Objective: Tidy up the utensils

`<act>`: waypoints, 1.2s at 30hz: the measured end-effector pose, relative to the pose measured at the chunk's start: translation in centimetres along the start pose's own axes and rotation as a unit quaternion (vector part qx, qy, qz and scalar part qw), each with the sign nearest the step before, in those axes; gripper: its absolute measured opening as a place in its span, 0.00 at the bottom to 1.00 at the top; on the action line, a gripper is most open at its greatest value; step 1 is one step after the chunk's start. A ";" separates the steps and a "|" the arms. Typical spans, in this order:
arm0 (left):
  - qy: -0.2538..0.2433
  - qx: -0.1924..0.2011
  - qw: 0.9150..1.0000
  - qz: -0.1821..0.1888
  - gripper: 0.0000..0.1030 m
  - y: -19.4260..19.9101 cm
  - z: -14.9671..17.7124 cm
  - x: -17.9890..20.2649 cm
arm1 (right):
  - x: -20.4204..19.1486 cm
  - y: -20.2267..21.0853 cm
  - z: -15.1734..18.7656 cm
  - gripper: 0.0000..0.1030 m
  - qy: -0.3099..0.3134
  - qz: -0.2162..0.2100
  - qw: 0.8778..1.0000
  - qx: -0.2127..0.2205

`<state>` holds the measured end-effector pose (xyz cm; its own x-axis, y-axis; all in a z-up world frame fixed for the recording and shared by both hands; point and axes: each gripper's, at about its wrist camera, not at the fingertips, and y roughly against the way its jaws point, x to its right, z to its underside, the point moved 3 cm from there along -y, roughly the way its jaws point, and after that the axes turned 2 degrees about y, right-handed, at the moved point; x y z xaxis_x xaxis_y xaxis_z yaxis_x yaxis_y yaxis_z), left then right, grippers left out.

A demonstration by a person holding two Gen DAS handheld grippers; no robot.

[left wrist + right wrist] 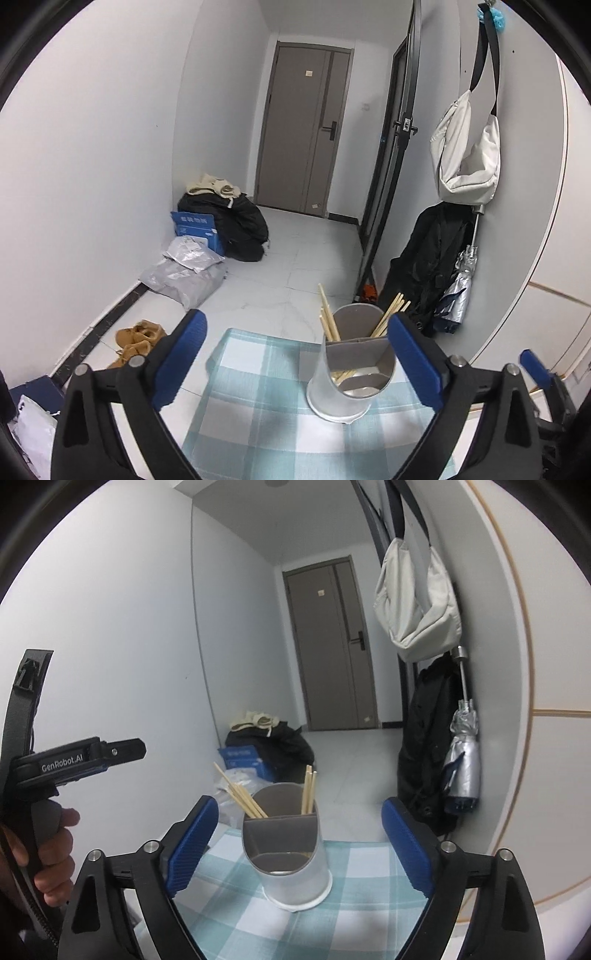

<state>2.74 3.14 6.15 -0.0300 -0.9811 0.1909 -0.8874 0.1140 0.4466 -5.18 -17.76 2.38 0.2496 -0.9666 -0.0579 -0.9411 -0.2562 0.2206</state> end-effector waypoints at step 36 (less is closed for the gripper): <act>-0.031 -0.022 0.999 -0.003 0.98 -2.0 4.7 1.6 | 1.7 -0.2 3.2 0.98 -0.005 0.063 0.998 -0.024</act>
<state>2.26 0.61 1.47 -0.0547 -0.9893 0.1353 -0.8667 0.1143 0.4855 -5.30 -19.35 -0.88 0.1274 -0.9912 -0.0356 -0.9530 -0.1323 0.2726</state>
